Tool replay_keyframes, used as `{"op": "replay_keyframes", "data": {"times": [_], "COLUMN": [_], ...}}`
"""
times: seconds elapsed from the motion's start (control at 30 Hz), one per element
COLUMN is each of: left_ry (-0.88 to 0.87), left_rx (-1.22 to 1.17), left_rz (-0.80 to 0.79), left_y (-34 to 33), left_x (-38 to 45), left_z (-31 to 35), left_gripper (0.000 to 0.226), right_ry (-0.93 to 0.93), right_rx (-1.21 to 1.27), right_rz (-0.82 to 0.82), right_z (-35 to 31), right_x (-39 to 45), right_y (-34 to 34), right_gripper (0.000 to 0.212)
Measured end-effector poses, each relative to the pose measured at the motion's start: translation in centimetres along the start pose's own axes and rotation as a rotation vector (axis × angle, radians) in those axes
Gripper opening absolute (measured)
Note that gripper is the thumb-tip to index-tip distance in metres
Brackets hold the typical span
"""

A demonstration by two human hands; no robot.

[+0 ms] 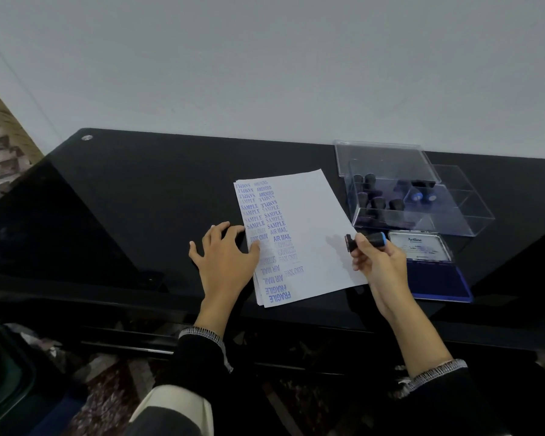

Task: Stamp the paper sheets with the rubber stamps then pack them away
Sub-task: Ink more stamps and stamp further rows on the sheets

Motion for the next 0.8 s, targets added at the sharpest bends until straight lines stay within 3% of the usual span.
{"op": "replay_keyframes", "data": {"times": [0.2, 0.37, 0.43, 0.5, 0.63, 0.8], "left_ry": [-0.012, -0.007, -0.040, -0.129, -0.345, -0.458], "left_rx": [0.024, 0.074, 0.100, 0.070, -0.236, -0.362], "left_rz": [-0.022, -0.091, -0.076, -0.048, -0.070, -0.174], "left_y": [-0.1, 0.2, 0.4, 0.1, -2.0, -5.1], "left_x": [0.0, -0.2, -0.1, -0.1, -0.2, -0.6], "left_z": [0.1, 1.3, 3.0, 5.6, 10.9, 14.1], "left_gripper": [0.044, 0.048, 0.049, 0.044, 0.029, 0.039], "right_ry": [0.097, 0.324, 0.405, 0.443, 0.459, 0.445], "right_rx": [-0.125, -0.604, -0.686, -0.679, -0.624, -0.615], "right_rz": [-0.003, -0.038, -0.002, 0.050, 0.167, 0.219], "right_z": [0.5, 0.2, -0.6, -1.6, -3.5, -4.9], "right_x": [-0.4, -0.7, -0.7, -0.5, 0.4, 1.3], "right_y": [-0.2, 0.9, 1.5, 2.1, 4.2, 7.3], "right_gripper": [0.004, 0.009, 0.012, 0.014, 0.013, 0.015]}}
Point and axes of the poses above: each hand's wrist, its own x-axis towards the middle knuckle, its own y-axis out of the back of the hand, z = x × y, the point moved 1 cm from there along x, towards the middle knuckle, and after that the axes turned 3 degrees about x, right-handed, at the moved point
